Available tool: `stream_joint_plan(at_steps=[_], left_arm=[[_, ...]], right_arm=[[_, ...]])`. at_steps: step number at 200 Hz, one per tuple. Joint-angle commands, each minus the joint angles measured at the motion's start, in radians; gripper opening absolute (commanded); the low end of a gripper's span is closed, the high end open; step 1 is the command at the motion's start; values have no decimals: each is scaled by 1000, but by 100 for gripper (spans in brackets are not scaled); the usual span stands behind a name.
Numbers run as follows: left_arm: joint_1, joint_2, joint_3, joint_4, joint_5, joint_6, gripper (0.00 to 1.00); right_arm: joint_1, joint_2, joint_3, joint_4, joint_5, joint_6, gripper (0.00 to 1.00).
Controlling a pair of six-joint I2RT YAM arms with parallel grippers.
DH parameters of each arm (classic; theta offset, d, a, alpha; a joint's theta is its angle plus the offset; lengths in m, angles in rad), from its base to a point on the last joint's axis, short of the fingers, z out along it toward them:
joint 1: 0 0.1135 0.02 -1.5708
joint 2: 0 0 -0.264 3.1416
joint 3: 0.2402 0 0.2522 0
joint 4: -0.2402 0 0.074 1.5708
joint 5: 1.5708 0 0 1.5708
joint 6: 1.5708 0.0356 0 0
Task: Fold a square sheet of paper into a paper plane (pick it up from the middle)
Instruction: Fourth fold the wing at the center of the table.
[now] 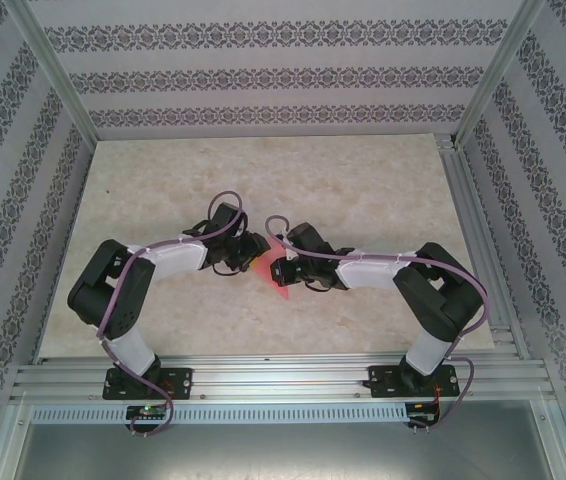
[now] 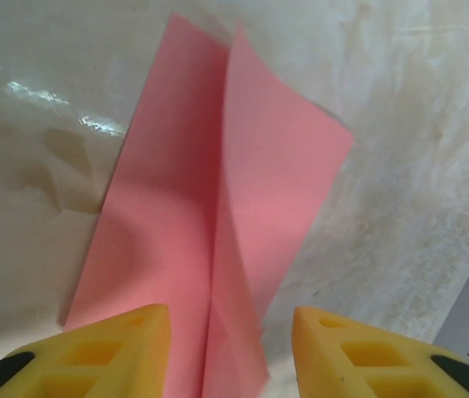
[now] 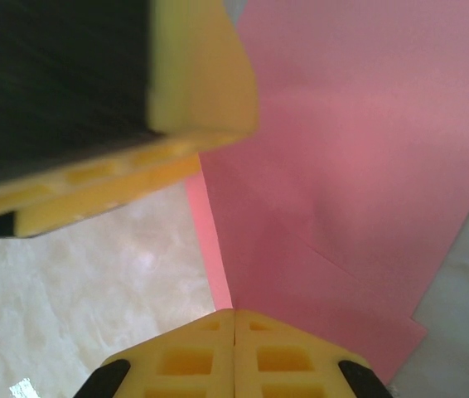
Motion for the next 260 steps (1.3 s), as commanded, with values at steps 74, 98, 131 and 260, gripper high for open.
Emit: stream_joint_plan(at_steps=[74, 98, 131, 260], left_arm=[[6, 117, 112, 15, 93, 36, 17], [7, 117, 125, -10, 89, 42, 17], [6, 115, 135, -27, 86, 46, 19], [8, 124, 154, -43, 106, 52, 18]], right_arm=[[-61, -27, -67, 108, -83, 57, 13], [-55, -48, -49, 50, -60, 35, 19], [-20, -66, 20, -105, 48, 2, 32], [71, -50, 108, -218, 208, -23, 65]])
